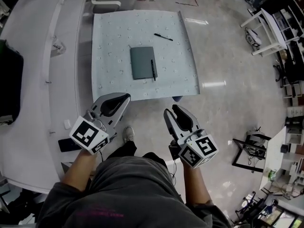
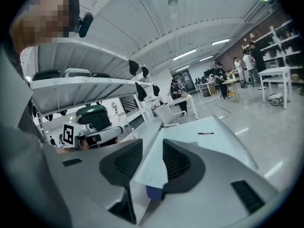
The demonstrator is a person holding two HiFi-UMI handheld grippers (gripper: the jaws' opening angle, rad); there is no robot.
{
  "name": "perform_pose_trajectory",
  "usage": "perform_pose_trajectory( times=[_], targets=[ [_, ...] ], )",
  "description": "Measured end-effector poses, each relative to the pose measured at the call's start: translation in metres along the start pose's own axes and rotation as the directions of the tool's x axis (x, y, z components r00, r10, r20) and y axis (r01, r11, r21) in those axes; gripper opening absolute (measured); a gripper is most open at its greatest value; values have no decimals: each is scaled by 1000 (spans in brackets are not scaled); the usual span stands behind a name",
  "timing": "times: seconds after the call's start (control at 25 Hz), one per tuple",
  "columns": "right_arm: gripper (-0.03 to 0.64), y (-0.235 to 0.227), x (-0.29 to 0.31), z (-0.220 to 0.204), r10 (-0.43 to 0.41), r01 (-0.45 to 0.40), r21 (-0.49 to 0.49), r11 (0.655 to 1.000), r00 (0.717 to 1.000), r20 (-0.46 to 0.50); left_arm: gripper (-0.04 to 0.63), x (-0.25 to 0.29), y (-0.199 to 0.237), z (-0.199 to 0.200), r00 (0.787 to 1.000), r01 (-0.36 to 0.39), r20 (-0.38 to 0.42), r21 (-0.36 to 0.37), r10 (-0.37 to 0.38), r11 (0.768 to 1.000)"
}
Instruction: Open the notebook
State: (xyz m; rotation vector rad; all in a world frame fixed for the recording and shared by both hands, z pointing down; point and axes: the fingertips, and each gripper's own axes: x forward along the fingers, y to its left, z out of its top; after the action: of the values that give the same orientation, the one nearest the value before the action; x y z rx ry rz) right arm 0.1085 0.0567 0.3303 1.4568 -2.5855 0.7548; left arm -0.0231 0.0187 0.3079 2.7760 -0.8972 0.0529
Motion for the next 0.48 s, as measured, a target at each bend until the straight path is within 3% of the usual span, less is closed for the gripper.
perform_pose_trajectory(
  times=[0.48],
  targets=[
    [115, -22, 36, 10, 2, -2, 12, 1000, 1000, -12, 0, 12, 36, -2, 1000, -19, -15, 3, 19, 1000]
  ],
)
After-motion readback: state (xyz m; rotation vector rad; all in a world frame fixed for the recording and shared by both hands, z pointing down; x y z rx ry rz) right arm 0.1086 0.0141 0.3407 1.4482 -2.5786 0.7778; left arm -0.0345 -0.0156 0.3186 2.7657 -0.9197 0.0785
